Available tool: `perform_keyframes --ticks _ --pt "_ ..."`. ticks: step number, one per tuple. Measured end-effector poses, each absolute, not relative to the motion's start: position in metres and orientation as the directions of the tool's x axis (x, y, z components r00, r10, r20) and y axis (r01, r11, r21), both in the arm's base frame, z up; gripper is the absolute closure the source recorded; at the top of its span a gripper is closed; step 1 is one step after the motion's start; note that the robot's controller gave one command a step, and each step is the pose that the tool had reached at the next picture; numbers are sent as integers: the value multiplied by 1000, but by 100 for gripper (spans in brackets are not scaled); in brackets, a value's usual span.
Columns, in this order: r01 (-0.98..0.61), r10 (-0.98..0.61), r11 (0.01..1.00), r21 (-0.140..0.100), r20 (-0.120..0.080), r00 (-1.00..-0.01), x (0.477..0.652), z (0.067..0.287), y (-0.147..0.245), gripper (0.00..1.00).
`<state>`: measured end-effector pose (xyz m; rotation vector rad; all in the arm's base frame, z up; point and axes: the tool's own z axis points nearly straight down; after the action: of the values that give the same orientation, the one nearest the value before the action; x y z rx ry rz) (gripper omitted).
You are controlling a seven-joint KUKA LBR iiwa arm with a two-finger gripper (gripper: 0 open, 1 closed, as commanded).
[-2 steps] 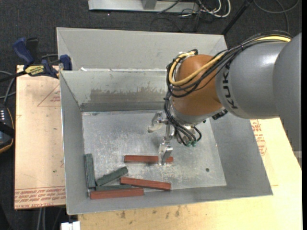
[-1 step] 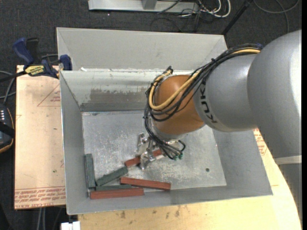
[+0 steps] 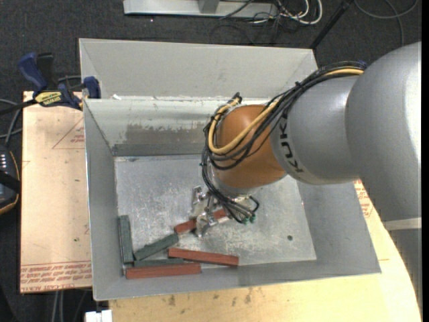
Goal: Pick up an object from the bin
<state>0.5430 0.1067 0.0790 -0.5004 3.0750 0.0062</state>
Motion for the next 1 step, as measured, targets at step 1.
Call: perform_keyframes --ticks 1 --pt "-296 -296 955 1 -1 -955 549 104 98 100"
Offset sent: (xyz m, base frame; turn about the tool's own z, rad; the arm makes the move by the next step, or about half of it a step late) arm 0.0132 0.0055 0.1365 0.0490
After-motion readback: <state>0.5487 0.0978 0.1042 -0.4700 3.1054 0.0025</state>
